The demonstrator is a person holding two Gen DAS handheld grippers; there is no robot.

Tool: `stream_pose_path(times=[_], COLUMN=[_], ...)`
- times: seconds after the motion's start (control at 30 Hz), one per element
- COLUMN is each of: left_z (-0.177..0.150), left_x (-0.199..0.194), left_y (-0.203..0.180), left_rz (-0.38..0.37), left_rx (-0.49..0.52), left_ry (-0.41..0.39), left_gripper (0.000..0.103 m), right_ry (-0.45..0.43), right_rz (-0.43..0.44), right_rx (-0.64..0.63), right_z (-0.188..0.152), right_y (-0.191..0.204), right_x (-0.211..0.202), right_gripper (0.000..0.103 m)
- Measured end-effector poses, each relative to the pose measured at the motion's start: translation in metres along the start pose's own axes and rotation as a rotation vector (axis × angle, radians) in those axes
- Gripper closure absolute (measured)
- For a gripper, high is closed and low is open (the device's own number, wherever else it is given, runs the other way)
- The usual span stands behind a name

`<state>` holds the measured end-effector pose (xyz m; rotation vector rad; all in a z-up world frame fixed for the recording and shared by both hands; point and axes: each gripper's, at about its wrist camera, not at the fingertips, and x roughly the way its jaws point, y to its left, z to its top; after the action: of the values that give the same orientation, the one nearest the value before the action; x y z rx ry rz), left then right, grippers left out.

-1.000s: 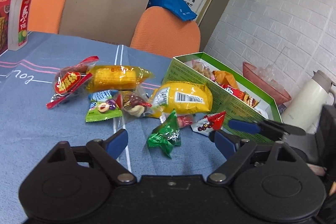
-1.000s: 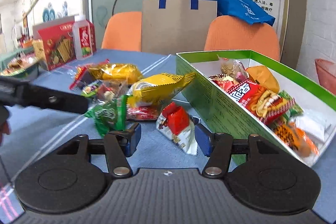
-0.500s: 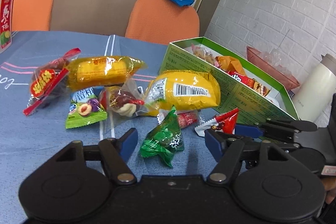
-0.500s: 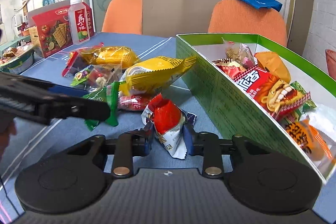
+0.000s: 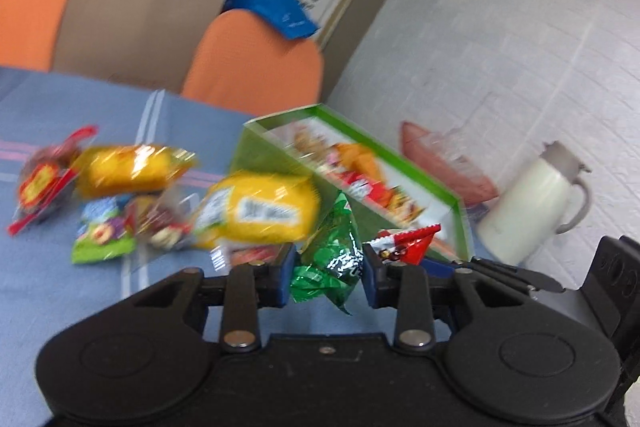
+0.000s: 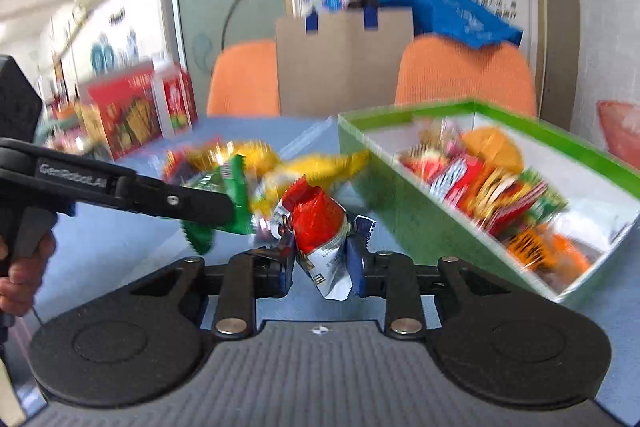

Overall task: Organize snacks
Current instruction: 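Drop the green sachet into the box with the left gripper while the right gripper drops the red candy in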

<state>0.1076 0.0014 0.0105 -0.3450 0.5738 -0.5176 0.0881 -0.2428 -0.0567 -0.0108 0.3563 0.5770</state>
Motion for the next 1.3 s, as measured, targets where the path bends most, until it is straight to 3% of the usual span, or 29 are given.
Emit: stream_pose_path(times=[0.17,0.37,0.57,0.73,0.77,0.83,0.87,0.9,0.93,0.97,1.1,1.3], left_z=[0.023,0.046,0.063,0.064,0.063,0.06,0.058,0.055,0.051,0.049,0.049,0.055], left_x=[0.022,0.071,0.129,0.17,0.177,0.188,0.192,0.193,0.19,0.185,0.16,0.086], left_y=[-0.041,-0.07,-0.088,-0.097,-0.096,-0.094,-0.093,-0.091,-0.09,-0.088,-0.081,-0.064], left_rz=[-0.095,-0.142,-0.122,-0.097,-0.099,-0.096,-0.086,-0.054,-0.018,-0.006,-0.019,-0.006], left_rx=[0.063,0.062,0.061,0.088,0.09,0.088,0.083,0.075,0.071,0.075,0.065,0.029], left_ry=[-0.014,-0.013,0.003,0.036,0.041,0.055,0.066,0.069,0.049,0.037,0.018,-0.098], left_gripper=[0.043,0.042,0.042,0.041,0.038,0.004,0.0,0.0,0.0,0.0,0.0,0.0], right_ry=[-0.107,-0.15,-0.137,-0.108,-0.109,-0.11,-0.105,-0.091,-0.069,-0.062,-0.088,-0.179], right_rz=[-0.096,-0.264,-0.409,-0.44,-0.441,-0.446,-0.449,-0.449,-0.451,-0.469,-0.511,-0.438], right_rx=[0.0,0.019,0.045,0.071,0.067,0.04,0.019,-0.005,-0.027,-0.048,-0.063,-0.012], right_z=[0.017,0.03,0.028,0.023,0.022,0.02,0.017,0.014,0.011,0.007,0.002,0.015], right_y=[-0.019,-0.065,-0.112,-0.135,-0.136,-0.138,-0.137,-0.137,-0.136,-0.134,-0.127,-0.1], right_x=[-0.028,-0.034,-0.014,0.001,0.003,0.01,0.013,0.018,0.021,0.022,0.009,-0.025], right_gripper=[0.054,0.053,0.053,0.053,0.053,0.051,0.047,0.041,0.016,0.0,0.0,0.0])
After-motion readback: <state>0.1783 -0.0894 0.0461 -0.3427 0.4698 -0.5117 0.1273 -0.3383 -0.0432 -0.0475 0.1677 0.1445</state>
